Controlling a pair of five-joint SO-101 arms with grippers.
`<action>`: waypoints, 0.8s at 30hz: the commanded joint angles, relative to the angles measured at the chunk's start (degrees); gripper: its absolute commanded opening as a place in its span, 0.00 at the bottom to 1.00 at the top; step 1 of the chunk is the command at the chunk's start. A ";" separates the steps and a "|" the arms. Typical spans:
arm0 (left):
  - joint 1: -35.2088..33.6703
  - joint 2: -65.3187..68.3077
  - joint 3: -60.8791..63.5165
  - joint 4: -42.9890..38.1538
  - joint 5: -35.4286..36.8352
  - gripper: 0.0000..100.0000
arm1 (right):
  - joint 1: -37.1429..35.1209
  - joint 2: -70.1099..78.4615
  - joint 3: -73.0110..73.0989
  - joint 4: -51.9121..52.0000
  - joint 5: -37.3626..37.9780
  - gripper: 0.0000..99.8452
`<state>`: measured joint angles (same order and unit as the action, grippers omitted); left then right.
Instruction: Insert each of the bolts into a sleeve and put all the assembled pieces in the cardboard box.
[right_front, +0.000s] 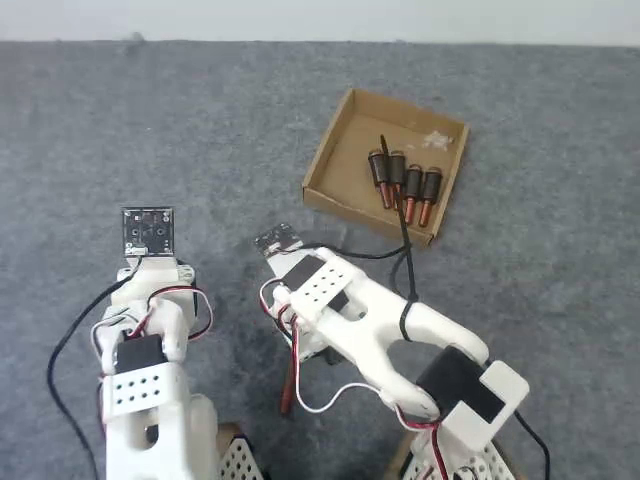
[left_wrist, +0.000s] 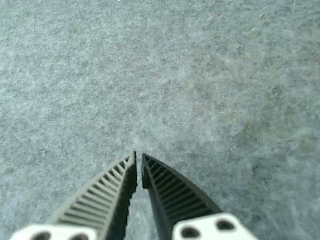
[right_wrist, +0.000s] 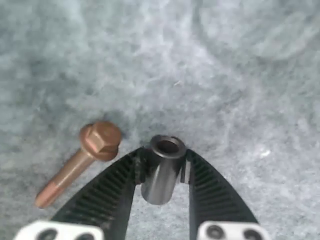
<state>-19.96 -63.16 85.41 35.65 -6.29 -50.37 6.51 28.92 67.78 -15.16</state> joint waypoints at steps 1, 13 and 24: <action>0.00 0.26 -1.63 -0.18 -0.62 0.01 | 1.27 -0.48 0.53 -0.75 0.88 0.11; 1.05 0.26 -1.54 0.09 -0.62 0.01 | 12.62 -9.63 4.22 -1.71 10.46 0.01; 14.42 0.70 -10.59 22.51 1.49 0.01 | 38.02 -18.86 9.41 -12.97 18.02 0.01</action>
<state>-10.02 -63.16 84.53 43.21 -6.20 -15.82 -9.76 38.68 57.76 2.15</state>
